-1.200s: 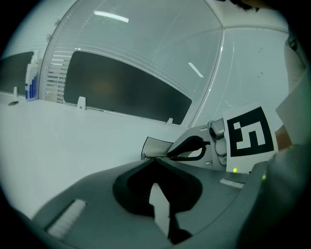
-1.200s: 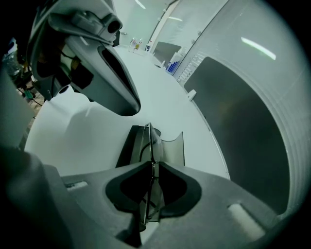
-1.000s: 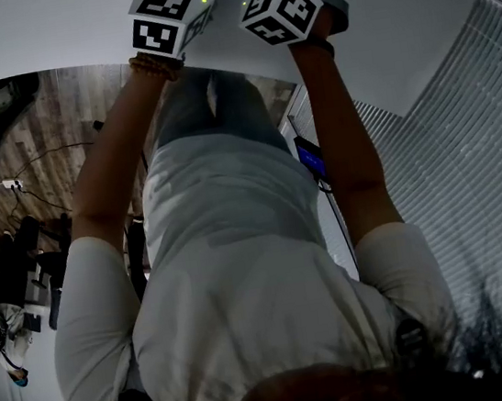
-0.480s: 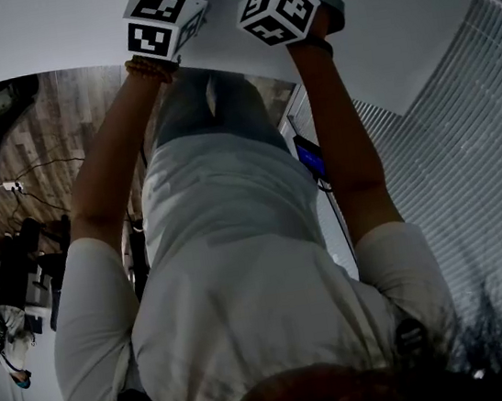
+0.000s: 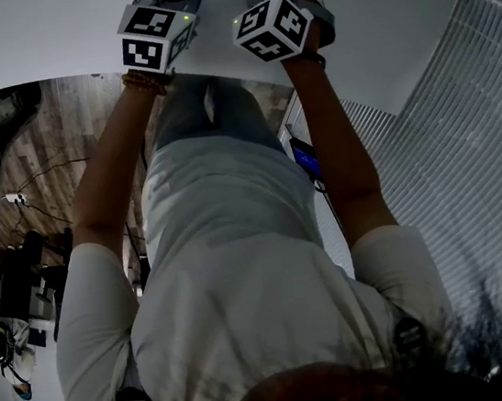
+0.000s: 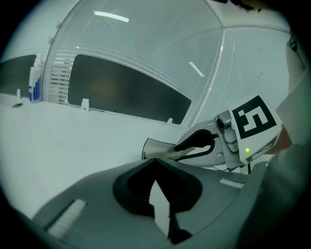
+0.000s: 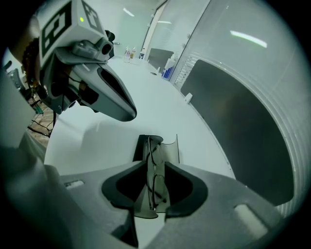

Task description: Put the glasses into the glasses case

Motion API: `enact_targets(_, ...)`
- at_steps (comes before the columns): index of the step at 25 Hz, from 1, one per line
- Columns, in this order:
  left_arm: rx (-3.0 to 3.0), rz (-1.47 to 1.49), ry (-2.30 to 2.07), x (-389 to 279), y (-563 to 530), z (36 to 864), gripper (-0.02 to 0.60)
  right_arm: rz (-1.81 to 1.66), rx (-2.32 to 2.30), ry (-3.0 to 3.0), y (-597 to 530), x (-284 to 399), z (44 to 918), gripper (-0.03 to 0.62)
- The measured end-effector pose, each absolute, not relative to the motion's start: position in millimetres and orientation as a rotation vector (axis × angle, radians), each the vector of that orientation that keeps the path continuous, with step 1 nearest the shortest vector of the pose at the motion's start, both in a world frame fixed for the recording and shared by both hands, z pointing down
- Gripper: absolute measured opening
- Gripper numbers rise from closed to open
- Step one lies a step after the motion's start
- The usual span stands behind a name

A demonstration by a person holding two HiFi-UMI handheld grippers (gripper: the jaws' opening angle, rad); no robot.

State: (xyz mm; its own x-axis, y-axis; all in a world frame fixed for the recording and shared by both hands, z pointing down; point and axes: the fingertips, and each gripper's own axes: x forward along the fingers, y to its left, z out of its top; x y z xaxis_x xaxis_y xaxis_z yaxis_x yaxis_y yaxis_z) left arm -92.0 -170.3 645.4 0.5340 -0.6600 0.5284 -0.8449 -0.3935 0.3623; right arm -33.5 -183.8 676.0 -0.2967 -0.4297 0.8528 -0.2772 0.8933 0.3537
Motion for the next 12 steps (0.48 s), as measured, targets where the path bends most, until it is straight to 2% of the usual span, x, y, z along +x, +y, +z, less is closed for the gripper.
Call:
enact_targets(5,2.189,0.398,-1.218,-90,-162,625,0.0,-0.131,0.569,-1.931,-173,-26,649,0.113)
enact_targets(9,2.213,0.371,-1.221,-85,-153,603,0.0,-0.07,0.647,-1.99,-162,-21,622,0.03)
enact_targets(12,2.236,0.335,-1.225,-83,-147,584,0.0,0.018,0.732,-2.061,-154,-17,596,0.005)
